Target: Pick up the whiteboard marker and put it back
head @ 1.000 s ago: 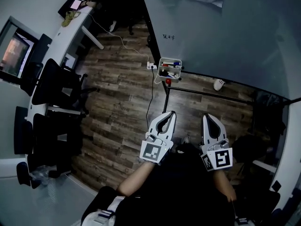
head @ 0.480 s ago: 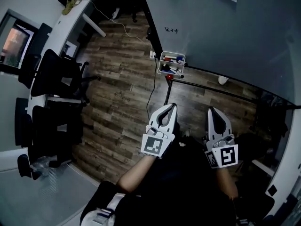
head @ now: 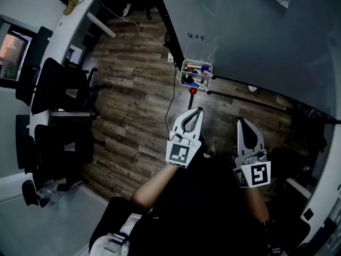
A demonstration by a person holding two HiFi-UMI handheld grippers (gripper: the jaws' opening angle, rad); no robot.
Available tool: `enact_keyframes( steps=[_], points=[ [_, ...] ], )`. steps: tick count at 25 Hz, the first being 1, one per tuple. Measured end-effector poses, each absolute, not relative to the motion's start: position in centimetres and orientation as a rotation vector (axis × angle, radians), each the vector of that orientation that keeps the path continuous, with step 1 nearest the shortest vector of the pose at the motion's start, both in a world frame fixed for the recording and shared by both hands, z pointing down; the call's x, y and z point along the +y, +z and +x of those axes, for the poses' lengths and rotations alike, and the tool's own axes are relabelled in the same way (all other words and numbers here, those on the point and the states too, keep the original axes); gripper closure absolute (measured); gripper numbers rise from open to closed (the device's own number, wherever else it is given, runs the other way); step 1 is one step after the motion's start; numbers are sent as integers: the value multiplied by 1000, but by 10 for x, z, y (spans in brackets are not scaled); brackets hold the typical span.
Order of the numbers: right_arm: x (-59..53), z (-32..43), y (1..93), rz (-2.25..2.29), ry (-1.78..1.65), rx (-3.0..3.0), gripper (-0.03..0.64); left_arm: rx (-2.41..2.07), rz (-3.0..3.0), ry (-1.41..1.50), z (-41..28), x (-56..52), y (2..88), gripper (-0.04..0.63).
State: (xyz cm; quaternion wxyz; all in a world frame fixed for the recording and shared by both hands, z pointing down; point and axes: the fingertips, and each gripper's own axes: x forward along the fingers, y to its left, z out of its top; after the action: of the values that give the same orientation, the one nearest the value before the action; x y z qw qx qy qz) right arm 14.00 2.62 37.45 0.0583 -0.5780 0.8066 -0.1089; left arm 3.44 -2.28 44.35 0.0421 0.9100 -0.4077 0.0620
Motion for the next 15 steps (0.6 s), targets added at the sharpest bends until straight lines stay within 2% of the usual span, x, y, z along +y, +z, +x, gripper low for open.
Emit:
enact_keyframes(
  steps=[10,11,12,13,15],
  points=[
    [11,149,393,-1800,-401,2447,603,-1220,2814,267,51,-48,472,578],
    [11,151,396,-1811,-409,2449,603,-1210,2818,298,55,-50,478,533],
    [11,153,398,-1820,-413,2451,603,-1204,2819,326,58,-52,483,446],
    [11,154,400,-1826,-420,2450,603,-1202,2817,346,60,-54,487,417],
    [11,157,402,-1827,-435,2443,603,-1199,2819,366,64,-57,491,405]
  ],
)
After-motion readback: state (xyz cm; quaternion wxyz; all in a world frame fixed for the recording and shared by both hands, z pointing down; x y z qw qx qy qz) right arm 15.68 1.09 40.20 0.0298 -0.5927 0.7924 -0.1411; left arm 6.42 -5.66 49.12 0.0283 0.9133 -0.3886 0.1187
